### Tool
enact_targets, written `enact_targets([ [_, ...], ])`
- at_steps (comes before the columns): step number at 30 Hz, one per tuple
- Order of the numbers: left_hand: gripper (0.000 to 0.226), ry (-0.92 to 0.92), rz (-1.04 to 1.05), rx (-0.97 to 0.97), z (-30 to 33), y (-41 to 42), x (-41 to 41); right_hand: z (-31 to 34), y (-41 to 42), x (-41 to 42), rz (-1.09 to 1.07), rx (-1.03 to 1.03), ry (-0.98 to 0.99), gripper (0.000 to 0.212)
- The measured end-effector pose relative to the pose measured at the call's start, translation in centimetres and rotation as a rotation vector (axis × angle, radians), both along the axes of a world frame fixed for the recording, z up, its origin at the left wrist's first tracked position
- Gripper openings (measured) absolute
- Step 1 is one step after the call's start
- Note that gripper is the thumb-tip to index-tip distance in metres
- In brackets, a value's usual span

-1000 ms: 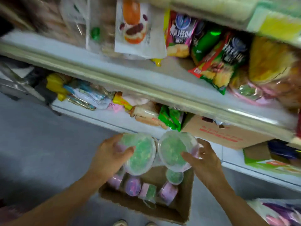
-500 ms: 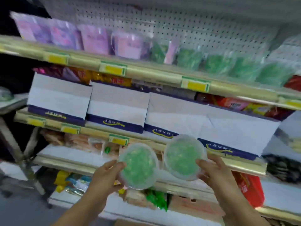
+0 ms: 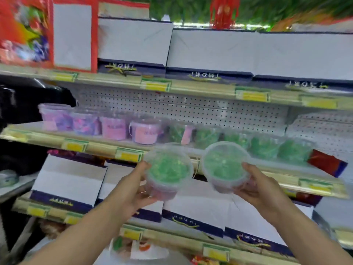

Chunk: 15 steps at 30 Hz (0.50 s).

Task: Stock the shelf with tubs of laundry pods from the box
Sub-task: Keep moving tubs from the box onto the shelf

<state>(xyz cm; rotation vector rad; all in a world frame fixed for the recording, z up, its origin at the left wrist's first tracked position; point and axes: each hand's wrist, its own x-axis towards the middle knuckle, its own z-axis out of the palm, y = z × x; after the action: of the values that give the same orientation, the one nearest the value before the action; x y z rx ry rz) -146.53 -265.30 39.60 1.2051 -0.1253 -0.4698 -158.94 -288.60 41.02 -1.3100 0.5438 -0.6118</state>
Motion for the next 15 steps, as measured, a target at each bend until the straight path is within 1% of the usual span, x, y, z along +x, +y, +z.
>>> enact_targets([
  [4, 0.035, 0.028, 0.027, 0.011, 2.9, -3.4, 1.5, 2.9, -2.1, 2.2, 0.002, 0.024, 0.023, 0.044],
  [7, 0.03, 0.016, 0.057, 0.025, 4.7, -6.1, 2.6, 4.4, -3.0, 4.1, 0.022, 0.084, 0.029, 0.044],
  [11, 0.035, 0.006, 0.104, 0.052, 6.1, -8.5, 4.6, 5.7, -4.1, 6.4, 0.054, 0.155, 0.039, 0.039],
  [13, 0.035, 0.013, 0.106, 0.086, 6.6, -9.1, 5.7, 6.0, -4.6, 7.3, 0.078, 0.153, 0.076, 0.046],
  [15, 0.036, 0.007, 0.104, 0.094, 6.7, -9.3, 6.9, 5.9, -5.1, 7.8, 0.147, 0.092, 0.159, 0.058],
])
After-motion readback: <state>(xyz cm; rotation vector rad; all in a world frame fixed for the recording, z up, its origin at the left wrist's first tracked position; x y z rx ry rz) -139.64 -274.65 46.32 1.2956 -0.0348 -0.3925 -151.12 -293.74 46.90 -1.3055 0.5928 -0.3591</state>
